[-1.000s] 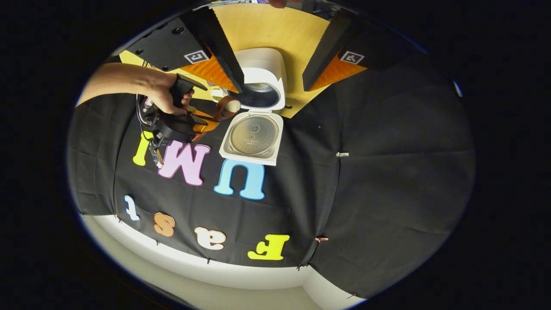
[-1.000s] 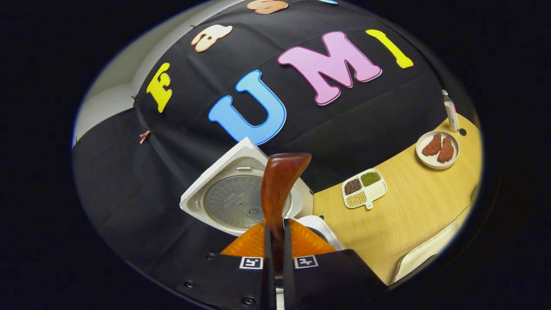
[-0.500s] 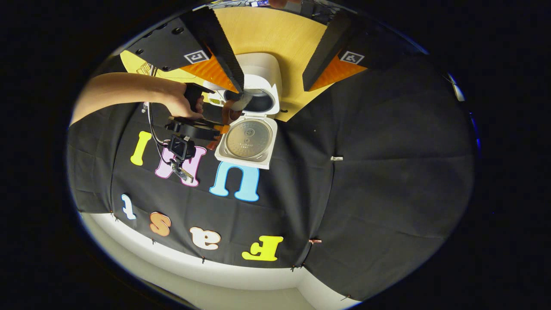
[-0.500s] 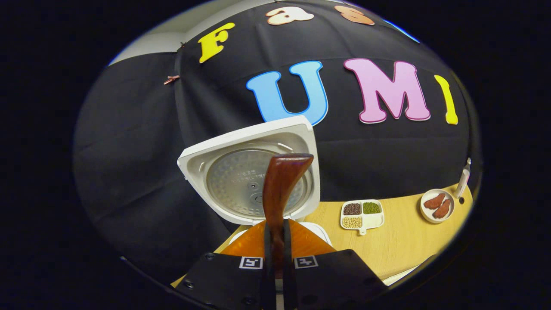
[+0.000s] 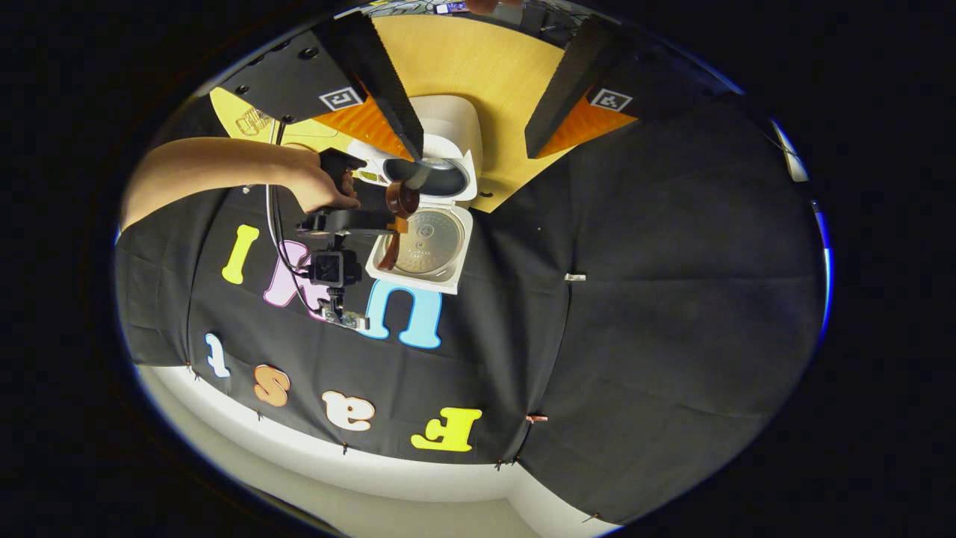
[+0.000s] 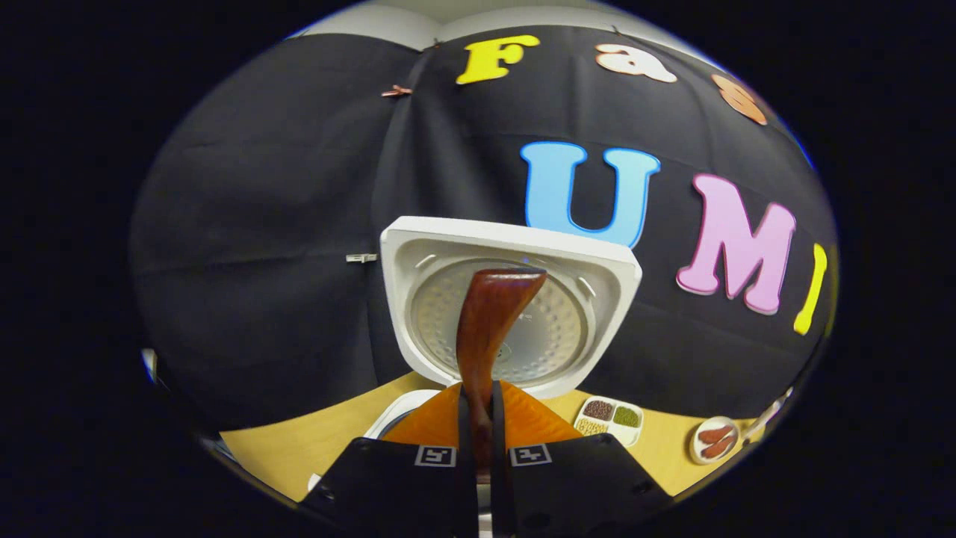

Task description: Close the left gripper, press the button to open the rice cooker; take a wooden spoon from the chopstick holder with the right hand, scoop a spoonful of rice and pour it into the rice cooker, then put the wooden spoon back into the chopstick holder.

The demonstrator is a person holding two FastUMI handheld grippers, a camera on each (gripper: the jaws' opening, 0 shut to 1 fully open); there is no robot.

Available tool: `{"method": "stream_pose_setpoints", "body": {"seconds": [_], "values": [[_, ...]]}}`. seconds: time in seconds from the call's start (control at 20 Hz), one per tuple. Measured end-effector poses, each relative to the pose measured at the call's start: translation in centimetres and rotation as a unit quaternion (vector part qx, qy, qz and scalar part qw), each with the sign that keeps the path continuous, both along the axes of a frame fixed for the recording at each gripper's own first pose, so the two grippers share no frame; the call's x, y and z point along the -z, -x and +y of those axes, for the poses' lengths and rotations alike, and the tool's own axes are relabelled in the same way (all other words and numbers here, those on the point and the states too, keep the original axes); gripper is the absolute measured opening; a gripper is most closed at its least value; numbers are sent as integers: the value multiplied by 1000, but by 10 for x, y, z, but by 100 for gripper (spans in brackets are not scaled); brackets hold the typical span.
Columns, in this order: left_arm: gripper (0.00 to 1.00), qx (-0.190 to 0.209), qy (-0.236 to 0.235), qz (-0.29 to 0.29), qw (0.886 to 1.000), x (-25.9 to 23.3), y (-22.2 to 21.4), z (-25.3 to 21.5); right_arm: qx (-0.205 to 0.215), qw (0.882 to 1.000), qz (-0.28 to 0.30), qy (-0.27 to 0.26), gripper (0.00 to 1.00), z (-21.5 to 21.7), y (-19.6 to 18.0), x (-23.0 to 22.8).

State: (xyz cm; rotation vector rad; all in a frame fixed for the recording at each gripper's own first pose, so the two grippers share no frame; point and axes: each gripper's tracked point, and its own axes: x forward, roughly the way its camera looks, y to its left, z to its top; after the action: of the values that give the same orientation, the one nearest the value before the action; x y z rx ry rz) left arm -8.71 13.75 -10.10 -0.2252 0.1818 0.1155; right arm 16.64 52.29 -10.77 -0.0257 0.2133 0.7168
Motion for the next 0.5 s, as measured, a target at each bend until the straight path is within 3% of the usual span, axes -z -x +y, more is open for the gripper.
{"method": "stream_pose_setpoints", "body": {"seconds": [0.2,0.5], "values": [[95,1,-6,-2,1000,-2,-2,-3,-54,993,-88,52,11,20,18,-15],[95,2,0,-4,1000,-1,0,-7,-109,968,-179,136,11,39,50,-9]]}}
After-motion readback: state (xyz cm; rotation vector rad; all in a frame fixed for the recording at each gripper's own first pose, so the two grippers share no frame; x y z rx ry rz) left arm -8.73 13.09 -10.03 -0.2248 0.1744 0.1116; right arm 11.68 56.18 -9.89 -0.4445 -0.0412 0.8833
